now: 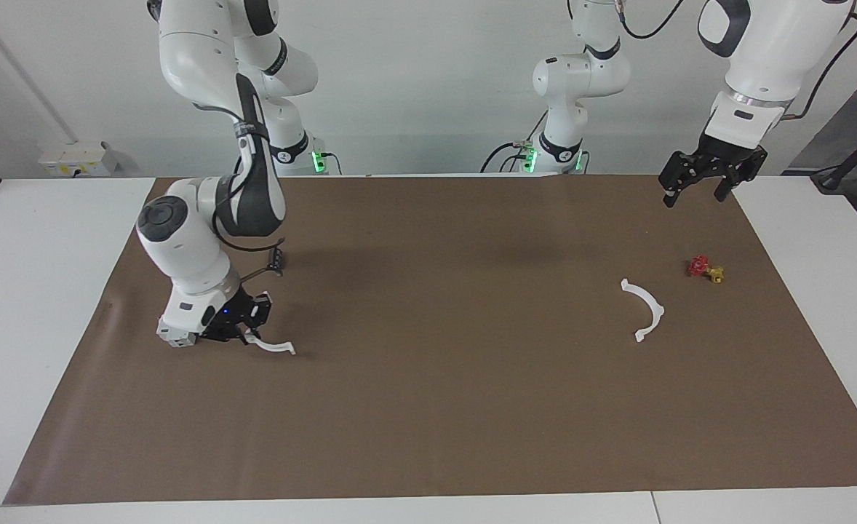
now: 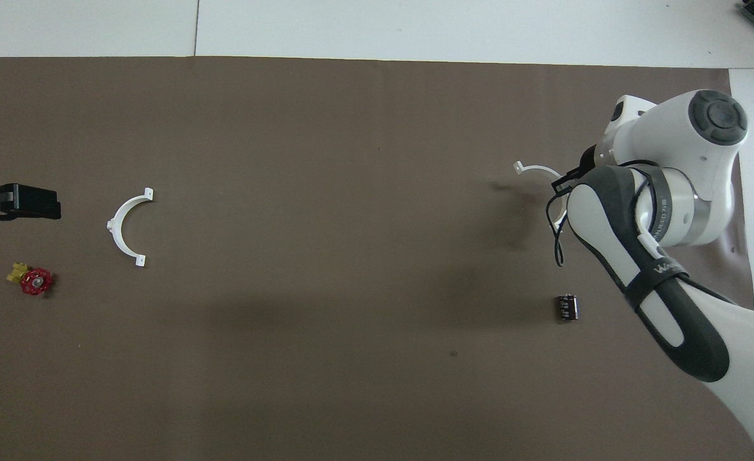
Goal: Assemble drain pipe with both arms
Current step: 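Grasp the white half-ring nearer the right gripper and carry it inward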
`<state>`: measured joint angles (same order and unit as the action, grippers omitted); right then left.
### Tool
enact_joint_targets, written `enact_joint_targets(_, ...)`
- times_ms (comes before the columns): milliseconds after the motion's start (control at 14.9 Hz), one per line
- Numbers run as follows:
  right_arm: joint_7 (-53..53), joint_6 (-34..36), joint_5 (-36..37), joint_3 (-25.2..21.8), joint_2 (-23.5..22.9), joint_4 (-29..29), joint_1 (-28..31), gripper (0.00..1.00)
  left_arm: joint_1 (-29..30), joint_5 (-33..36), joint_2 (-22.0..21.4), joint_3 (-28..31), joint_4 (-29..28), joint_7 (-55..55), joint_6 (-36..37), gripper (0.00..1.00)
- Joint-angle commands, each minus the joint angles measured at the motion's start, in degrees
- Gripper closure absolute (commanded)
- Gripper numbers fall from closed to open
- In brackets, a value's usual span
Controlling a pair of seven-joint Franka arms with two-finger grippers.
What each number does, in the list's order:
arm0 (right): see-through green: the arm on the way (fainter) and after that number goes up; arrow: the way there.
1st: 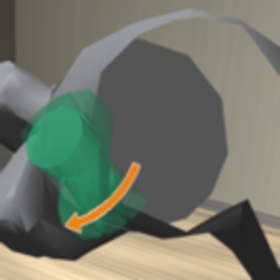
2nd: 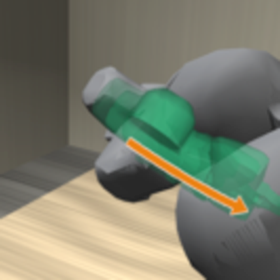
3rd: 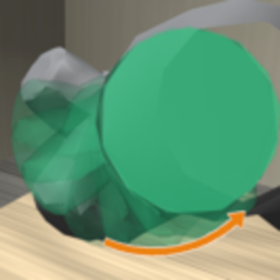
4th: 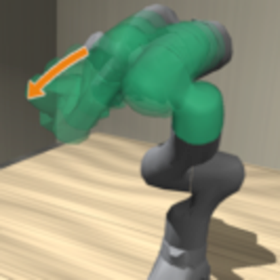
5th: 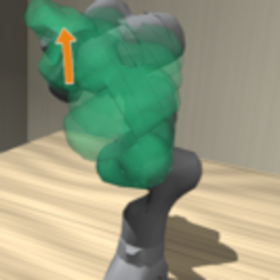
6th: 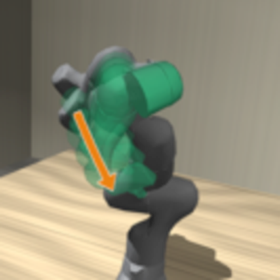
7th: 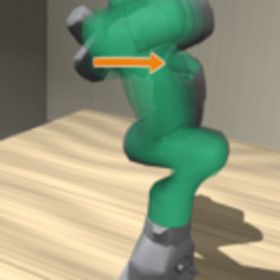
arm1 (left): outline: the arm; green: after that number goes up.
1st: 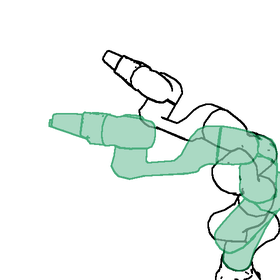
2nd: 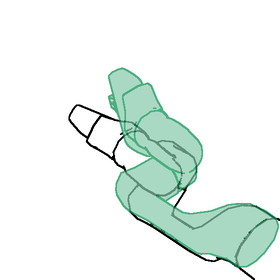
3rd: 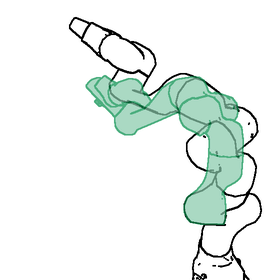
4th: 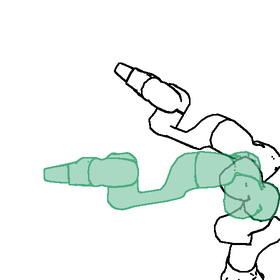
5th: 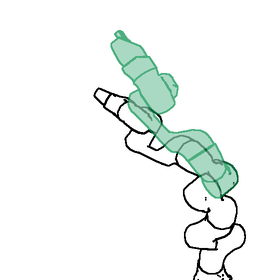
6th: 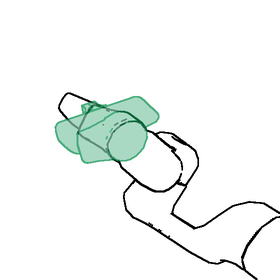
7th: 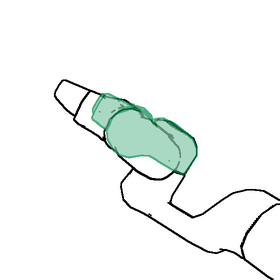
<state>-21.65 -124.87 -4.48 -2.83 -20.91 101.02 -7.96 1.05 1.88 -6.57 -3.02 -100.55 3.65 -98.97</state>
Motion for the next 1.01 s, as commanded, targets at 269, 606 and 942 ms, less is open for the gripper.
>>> enact_joint_targets(269,33.9,-1.0,1.4,0.0,-1.4,-1.4,-15.3,1.0,-0.2,-0.5,-0.6,0.1,-0.8,-0.7,-1.3,0.0)
enact_joint_targets(606,50.5,-6.3,1.9,-0.1,-4.9,-1.5,-21.7,1.0,-0.3,-0.5,-0.6,0.1,-0.8,-0.7,-1.3,0.0)
enact_joint_targets(942,56.4,-8.4,3.7,-0.1,-6.4,-1.2,-25.1,1.0,-0.3,-0.5,-0.6,0.1,-0.8,-0.7,-1.3,0.0)
